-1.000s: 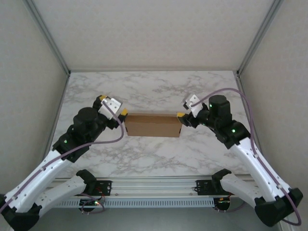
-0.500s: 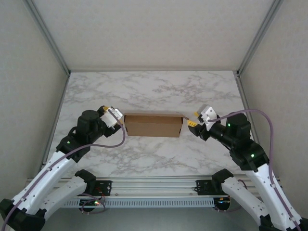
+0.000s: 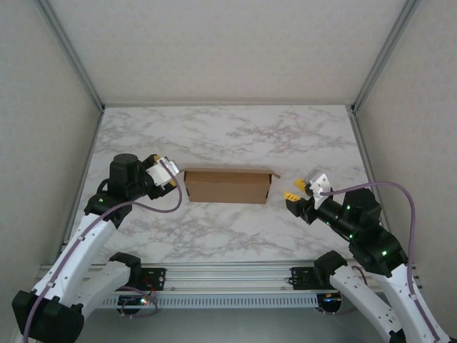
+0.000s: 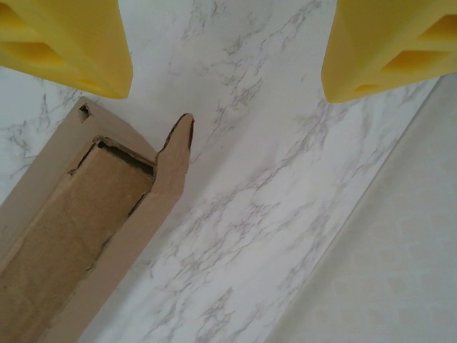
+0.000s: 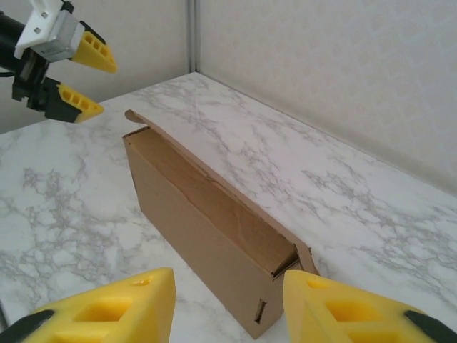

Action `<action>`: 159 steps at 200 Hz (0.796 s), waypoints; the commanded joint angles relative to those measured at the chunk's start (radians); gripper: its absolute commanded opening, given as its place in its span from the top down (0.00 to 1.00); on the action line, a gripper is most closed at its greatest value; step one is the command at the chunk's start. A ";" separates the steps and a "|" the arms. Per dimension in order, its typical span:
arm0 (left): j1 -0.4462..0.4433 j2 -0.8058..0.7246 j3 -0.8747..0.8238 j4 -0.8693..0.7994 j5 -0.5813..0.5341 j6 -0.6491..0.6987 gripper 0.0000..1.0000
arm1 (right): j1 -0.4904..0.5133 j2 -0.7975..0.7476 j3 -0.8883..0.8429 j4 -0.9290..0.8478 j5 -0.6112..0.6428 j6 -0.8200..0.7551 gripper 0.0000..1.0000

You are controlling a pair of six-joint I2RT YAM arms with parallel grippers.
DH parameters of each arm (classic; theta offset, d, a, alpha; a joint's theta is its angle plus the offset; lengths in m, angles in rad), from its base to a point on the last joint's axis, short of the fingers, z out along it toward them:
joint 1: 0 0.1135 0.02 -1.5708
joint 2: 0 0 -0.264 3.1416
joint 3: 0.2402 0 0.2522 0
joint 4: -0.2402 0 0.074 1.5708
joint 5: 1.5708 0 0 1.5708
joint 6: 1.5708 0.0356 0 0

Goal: Fold the paper box

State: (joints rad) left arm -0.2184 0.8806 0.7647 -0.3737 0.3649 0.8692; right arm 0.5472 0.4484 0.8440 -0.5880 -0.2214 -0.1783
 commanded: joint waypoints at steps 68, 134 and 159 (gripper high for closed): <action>0.017 0.117 0.030 0.032 0.141 0.081 0.39 | 0.035 -0.036 -0.020 -0.028 0.067 -0.031 0.56; 0.016 0.159 0.046 0.063 0.134 0.085 0.50 | 0.043 -0.038 -0.038 -0.026 0.082 -0.041 0.57; 0.015 0.174 0.048 0.071 0.138 0.086 0.52 | 0.047 -0.038 -0.037 -0.030 0.090 -0.049 0.57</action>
State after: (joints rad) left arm -0.2111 1.0409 0.7784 -0.3222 0.4767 0.9440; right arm 0.5816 0.4213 0.8112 -0.6182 -0.1524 -0.2092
